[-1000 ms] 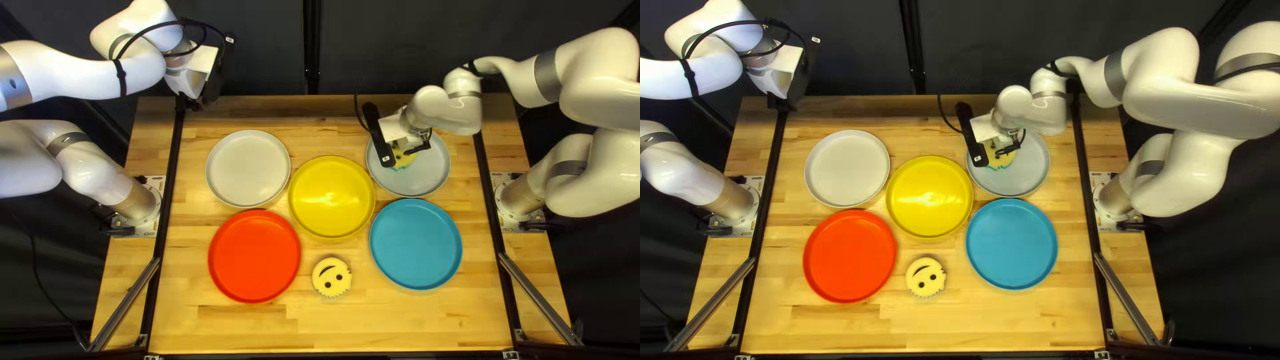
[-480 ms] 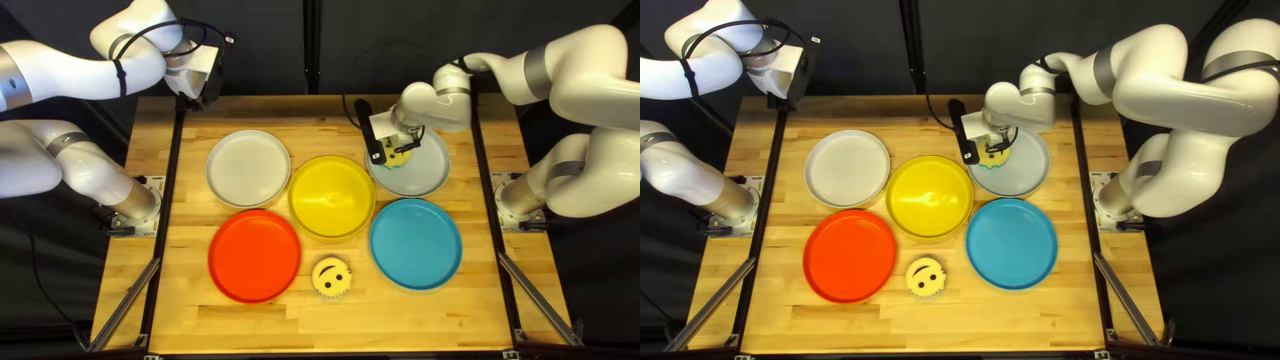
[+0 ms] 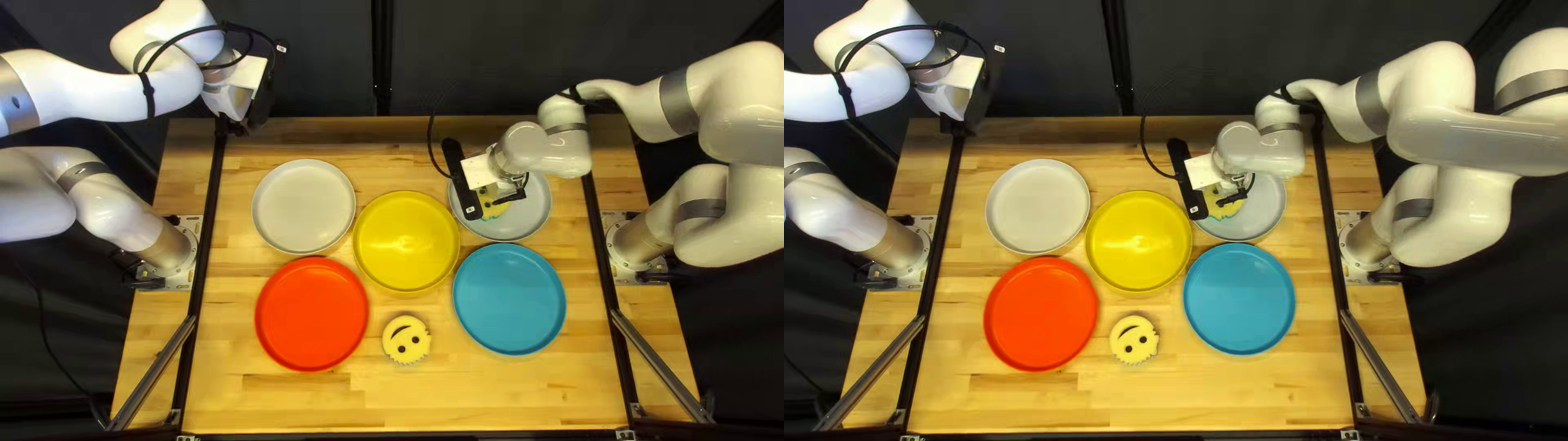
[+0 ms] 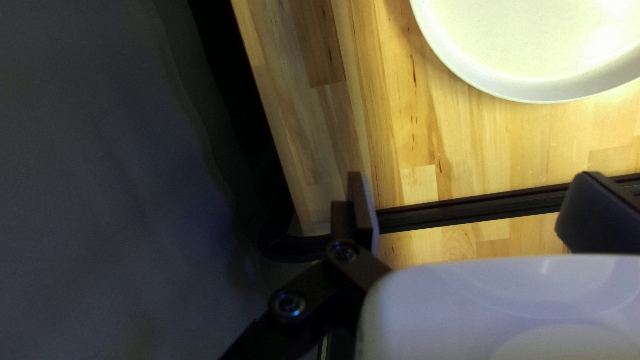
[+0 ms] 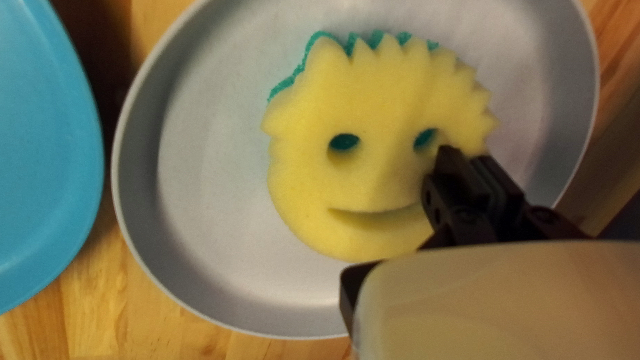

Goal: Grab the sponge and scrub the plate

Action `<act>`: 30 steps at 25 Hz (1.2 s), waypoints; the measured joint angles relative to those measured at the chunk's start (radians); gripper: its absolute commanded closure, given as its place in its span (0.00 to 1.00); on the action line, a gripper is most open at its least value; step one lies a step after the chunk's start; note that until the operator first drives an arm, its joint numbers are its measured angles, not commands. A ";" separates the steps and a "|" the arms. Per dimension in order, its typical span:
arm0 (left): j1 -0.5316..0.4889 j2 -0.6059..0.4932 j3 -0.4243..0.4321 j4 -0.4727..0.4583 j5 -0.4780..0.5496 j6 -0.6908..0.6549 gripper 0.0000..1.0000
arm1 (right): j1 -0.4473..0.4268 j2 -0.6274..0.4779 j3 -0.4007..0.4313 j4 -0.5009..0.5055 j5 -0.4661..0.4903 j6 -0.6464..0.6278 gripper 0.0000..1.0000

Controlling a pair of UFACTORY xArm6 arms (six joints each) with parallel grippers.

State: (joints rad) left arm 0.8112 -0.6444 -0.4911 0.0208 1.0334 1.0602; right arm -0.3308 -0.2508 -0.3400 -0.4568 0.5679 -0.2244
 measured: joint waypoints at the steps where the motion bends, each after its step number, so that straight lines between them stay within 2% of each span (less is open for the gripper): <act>1: 0.000 0.000 0.000 0.000 0.000 0.000 0.00 | -0.005 -0.022 0.023 -0.002 -0.002 0.000 1.00; 6: 0.000 0.000 0.000 0.000 0.000 0.000 0.00 | -0.026 -0.092 0.089 -0.004 -0.002 -0.005 1.00; 9: 0.000 0.000 0.000 0.000 0.000 0.000 0.00 | -0.018 -0.110 0.097 0.001 0.008 0.001 1.00; 14: 0.000 0.000 0.000 0.000 0.000 0.000 0.00 | 0.018 -0.056 0.053 -0.015 0.005 0.047 1.00; 23: 0.000 0.000 0.000 0.000 0.000 0.000 0.00 | 0.036 0.093 -0.092 -0.039 -0.013 0.056 1.00; 26: 0.000 0.000 0.000 0.000 0.000 0.000 0.00 | 0.037 0.097 -0.100 -0.044 -0.013 0.052 1.00; 30: 0.000 0.000 0.000 0.000 0.000 0.000 0.00 | 0.027 0.078 -0.069 -0.055 -0.025 0.051 1.00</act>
State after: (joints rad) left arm 0.8112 -0.6444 -0.4911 0.0208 1.0334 1.0602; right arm -0.3034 -0.1729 -0.4093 -0.5117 0.5429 -0.1730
